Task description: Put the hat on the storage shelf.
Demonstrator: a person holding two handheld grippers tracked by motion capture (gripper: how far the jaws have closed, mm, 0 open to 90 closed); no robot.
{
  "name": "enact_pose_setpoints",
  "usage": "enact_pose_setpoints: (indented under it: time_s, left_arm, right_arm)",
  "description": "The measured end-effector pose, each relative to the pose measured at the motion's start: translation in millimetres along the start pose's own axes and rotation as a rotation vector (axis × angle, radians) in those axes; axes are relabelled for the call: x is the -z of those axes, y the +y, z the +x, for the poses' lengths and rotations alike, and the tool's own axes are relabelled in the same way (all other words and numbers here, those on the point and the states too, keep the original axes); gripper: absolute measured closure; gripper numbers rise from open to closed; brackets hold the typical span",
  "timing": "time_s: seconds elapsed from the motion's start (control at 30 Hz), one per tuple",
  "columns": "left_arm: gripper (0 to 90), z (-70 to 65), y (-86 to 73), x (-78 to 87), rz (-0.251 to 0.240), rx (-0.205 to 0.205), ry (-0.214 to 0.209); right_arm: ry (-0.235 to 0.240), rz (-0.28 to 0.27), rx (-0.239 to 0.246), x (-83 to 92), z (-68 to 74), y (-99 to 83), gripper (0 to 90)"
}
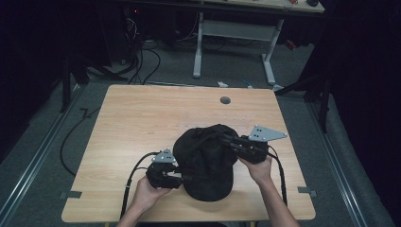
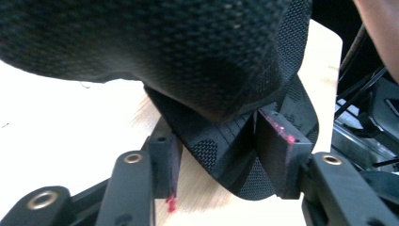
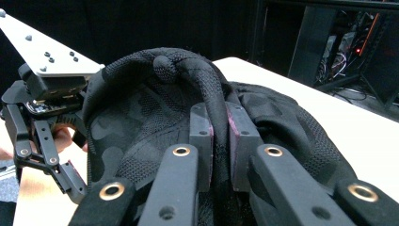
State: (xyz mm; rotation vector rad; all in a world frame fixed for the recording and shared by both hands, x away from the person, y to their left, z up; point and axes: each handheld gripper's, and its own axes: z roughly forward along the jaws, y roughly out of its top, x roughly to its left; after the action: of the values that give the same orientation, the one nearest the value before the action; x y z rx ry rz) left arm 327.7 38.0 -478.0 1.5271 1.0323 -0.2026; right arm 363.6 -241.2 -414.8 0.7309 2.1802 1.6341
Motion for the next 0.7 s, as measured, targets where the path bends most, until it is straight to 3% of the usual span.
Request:
enact_pose_setpoints:
  time_s: [0.2,0.47,0.7]
  left_arm:
    - [61.9,-0.3,0.9,4.7,0.004,0.029,-0.024]
    - [71.4,0.0,2.2,11.2,0.005,0.048,-0.044]
    - [80.3,-2.3,3.9,19.9,0.004,0.069,-0.086]
  right_arm:
    - [-0.019,0.008,0.027,0.2,2.7,0.7,82.7]
    - [-0.02,0.019,0.029,-1.2,2.2,-0.1,81.1]
    - [-0.016,0.016,0.03,-1.8,2.9,-0.3,79.2]
